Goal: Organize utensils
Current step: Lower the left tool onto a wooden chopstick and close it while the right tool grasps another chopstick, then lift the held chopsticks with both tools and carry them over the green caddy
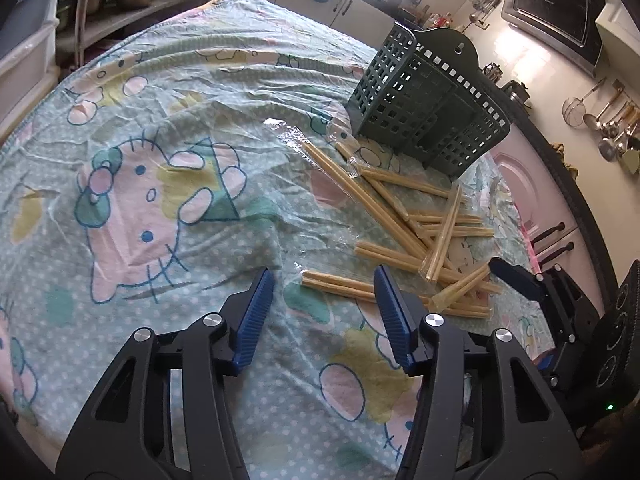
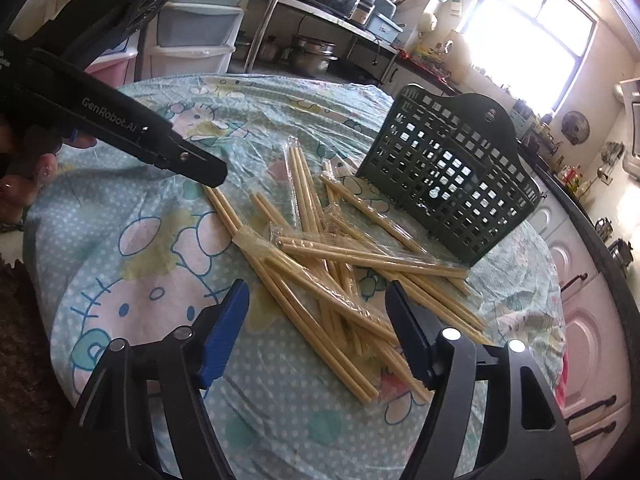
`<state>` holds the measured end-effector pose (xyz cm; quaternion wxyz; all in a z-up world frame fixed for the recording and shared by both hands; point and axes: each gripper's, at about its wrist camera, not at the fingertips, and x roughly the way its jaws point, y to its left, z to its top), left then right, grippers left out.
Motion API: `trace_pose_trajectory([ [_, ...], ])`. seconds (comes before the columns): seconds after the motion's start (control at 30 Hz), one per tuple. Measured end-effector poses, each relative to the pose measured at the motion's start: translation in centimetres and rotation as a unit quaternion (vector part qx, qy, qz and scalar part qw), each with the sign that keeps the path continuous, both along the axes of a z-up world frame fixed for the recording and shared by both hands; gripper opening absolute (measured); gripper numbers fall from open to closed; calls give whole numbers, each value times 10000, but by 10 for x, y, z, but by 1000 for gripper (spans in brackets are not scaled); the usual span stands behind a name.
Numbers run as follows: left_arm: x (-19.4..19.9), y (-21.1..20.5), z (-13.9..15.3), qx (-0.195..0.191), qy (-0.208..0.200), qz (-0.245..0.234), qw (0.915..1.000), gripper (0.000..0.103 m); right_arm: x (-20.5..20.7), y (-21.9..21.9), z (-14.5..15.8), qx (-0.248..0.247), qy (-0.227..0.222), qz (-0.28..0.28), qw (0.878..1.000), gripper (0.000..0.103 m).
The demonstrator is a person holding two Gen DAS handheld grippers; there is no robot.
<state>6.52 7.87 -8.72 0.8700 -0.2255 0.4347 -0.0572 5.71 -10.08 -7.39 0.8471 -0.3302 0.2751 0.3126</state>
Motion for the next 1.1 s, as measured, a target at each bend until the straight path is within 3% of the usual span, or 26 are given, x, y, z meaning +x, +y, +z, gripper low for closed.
trace_pose_trajectory([
  [0.13,5,-1,-3,-32,18,-68,10000,36,4,5,-1,-67,-1,59,10000,57],
  [0.37,12,3,-10,21,73,-57,10000,12,8,16,-3,-254,-10,264,9993,41],
  [0.6,14,10,-12,33,9,-131,9999,4,1,24,-2,-359,-158,577,9976,22],
  [0.83,12,15,-8,-212,-106,-217,9995,1,-4,13,16,-66,-466,599,9971,18],
  [1.1,5,18,18,-461,-461,-327,9973,1,1,-11,43,424,-653,322,9964,15],
])
